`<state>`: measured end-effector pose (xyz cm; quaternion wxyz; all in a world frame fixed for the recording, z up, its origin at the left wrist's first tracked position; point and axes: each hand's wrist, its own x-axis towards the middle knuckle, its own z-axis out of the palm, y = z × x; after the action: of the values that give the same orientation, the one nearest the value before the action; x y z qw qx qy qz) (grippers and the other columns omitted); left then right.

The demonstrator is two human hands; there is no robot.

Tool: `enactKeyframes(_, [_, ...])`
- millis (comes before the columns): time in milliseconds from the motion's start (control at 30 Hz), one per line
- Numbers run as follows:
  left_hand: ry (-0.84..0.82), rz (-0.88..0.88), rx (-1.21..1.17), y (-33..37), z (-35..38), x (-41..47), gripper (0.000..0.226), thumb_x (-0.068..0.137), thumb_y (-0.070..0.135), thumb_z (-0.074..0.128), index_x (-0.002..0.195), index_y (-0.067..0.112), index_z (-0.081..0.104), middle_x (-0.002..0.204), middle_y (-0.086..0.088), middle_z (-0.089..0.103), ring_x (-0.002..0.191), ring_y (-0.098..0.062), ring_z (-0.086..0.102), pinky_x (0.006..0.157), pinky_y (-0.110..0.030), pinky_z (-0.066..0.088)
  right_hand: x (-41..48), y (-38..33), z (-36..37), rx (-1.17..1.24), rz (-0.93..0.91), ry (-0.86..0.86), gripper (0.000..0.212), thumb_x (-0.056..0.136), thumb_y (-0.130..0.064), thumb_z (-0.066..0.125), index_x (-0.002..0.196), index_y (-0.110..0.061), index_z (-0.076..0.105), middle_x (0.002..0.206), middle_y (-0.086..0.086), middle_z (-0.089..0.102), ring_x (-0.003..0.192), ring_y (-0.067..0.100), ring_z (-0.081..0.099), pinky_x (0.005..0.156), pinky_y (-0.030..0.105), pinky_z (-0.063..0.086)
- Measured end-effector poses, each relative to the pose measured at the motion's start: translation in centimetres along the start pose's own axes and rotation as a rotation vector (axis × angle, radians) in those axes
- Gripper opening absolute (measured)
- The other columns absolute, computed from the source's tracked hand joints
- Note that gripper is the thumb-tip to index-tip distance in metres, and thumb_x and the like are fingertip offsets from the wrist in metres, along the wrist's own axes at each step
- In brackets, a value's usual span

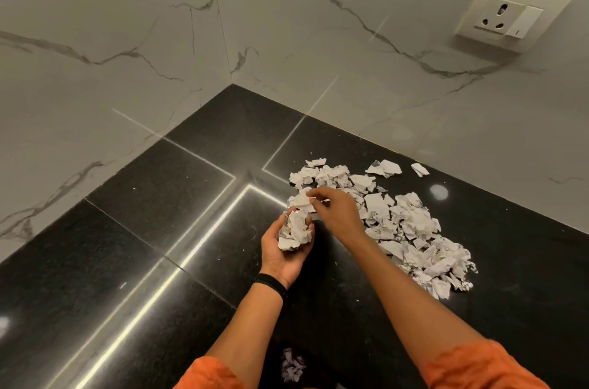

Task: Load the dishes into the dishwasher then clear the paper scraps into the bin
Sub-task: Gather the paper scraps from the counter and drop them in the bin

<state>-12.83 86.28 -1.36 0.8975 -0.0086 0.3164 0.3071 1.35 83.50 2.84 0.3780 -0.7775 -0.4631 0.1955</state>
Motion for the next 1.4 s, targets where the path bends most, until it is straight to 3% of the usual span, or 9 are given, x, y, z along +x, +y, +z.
enactKeyframes(133, [0.01, 0.053, -0.008, 1.7, -0.7, 0.2, 0.039, 0.095, 0.023, 0.058, 0.131, 0.008, 0.063, 0.132, -0.019, 0.062, 0.106, -0.032, 0.064, 0.089, -0.042, 0.057, 2.3, 1.0, 1.7, -0.368, -0.18, -0.23, 0.042, 0.092, -0.006, 0.063, 0.132, -0.019, 0.064, 0.131, 0.003, 0.066, 0.121, 0.024, 0.057, 0.104, 0.037, 0.044])
enactKeyframes(300, [0.059, 0.105, -0.023, 3.0, -1.4, 0.9, 0.029, 0.095, 0.023, 0.058, 0.116, 0.008, 0.069, 0.114, -0.016, 0.07, 0.103, -0.031, 0.065, 0.093, -0.042, 0.053, 0.7, 3.0, 4.2, -0.553, -0.304, -0.228, 0.032, 0.093, -0.022, 0.061, 0.124, -0.028, 0.066, 0.127, -0.008, 0.068, 0.11, 0.022, 0.056, 0.084, 0.038, 0.054])
enactKeyframes(467, [0.088, 0.128, -0.009, 2.5, -1.2, 1.3, 0.026, 0.097, 0.022, 0.055, 0.114, 0.008, 0.068, 0.105, -0.016, 0.073, 0.099, -0.032, 0.066, 0.109, -0.043, 0.043, -1.3, 3.2, 2.6, -0.408, -0.255, -0.069, 0.028, 0.095, -0.009, 0.058, 0.116, -0.022, 0.071, 0.093, 0.003, 0.074, 0.086, 0.024, 0.061, 0.068, 0.031, 0.044])
enactKeyframes(667, [0.095, 0.123, 0.06, 1.2, 0.4, 0.9, 0.032, 0.088, 0.023, 0.063, 0.117, 0.011, 0.069, 0.104, -0.014, 0.069, 0.089, -0.027, 0.067, 0.081, -0.037, 0.056, -2.3, 0.0, 0.7, 0.065, -0.126, 0.224, 0.028, 0.097, -0.02, 0.066, 0.125, -0.018, 0.069, 0.105, -0.002, 0.074, 0.093, 0.01, 0.066, 0.079, 0.023, 0.055])
enactKeyframes(800, [0.074, 0.091, 0.058, 0.0, 1.2, 0.4, 0.024, 0.093, 0.03, 0.059, 0.104, 0.012, 0.07, 0.095, -0.009, 0.071, 0.085, -0.023, 0.068, 0.076, -0.035, 0.057, -3.7, -1.4, 1.1, -0.047, -0.356, 0.11, 0.022, 0.095, -0.015, 0.065, 0.114, -0.021, 0.072, 0.105, -0.005, 0.074, 0.093, 0.007, 0.064, 0.081, 0.027, 0.055])
enactKeyframes(900, [0.074, 0.082, 0.023, -0.4, 1.0, 0.6, 0.035, 0.098, 0.038, 0.055, 0.119, 0.012, 0.067, 0.105, -0.016, 0.069, 0.098, -0.029, 0.067, 0.104, -0.042, 0.049, -5.0, -0.6, 2.3, -0.193, -0.432, -0.066, 0.024, 0.093, -0.019, 0.059, 0.113, -0.021, 0.073, 0.113, -0.005, 0.073, 0.102, 0.016, 0.063, 0.09, 0.038, 0.051])
enactKeyframes(1000, [0.084, 0.057, 0.038, -0.5, 0.7, 0.7, 0.037, 0.098, 0.04, 0.054, 0.122, 0.014, 0.066, 0.112, -0.019, 0.067, 0.105, -0.033, 0.065, 0.112, -0.046, 0.042, -5.5, 0.2, 2.8, -0.269, -0.414, -0.113, 0.031, 0.096, -0.032, 0.052, 0.12, -0.025, 0.071, 0.125, -0.008, 0.069, 0.113, 0.014, 0.061, 0.097, 0.042, 0.048])
enactKeyframes(1200, [0.002, 0.051, 0.037, -0.3, 0.9, 0.1, 0.032, 0.098, 0.038, 0.05, 0.108, 0.015, 0.07, 0.102, -0.01, 0.072, 0.088, -0.025, 0.07, 0.079, -0.038, 0.056, -4.0, 0.2, 0.4, 0.017, -0.229, 0.051, 0.026, 0.098, -0.021, 0.056, 0.118, -0.021, 0.071, 0.115, -0.008, 0.071, 0.105, 0.006, 0.062, 0.092, 0.023, 0.048])
enactKeyframes(1400, [0.009, 0.065, 0.023, 1.0, 0.5, 0.3, 0.038, 0.097, 0.035, 0.053, 0.121, 0.01, 0.067, 0.112, -0.02, 0.069, 0.099, -0.031, 0.067, 0.098, -0.045, 0.047, 0.0, 3.8, -0.2, -0.336, -0.068, -0.12, 0.038, 0.095, -0.019, 0.064, 0.132, -0.017, 0.064, 0.127, 0.003, 0.065, 0.117, 0.023, 0.059, 0.099, 0.032, 0.043])
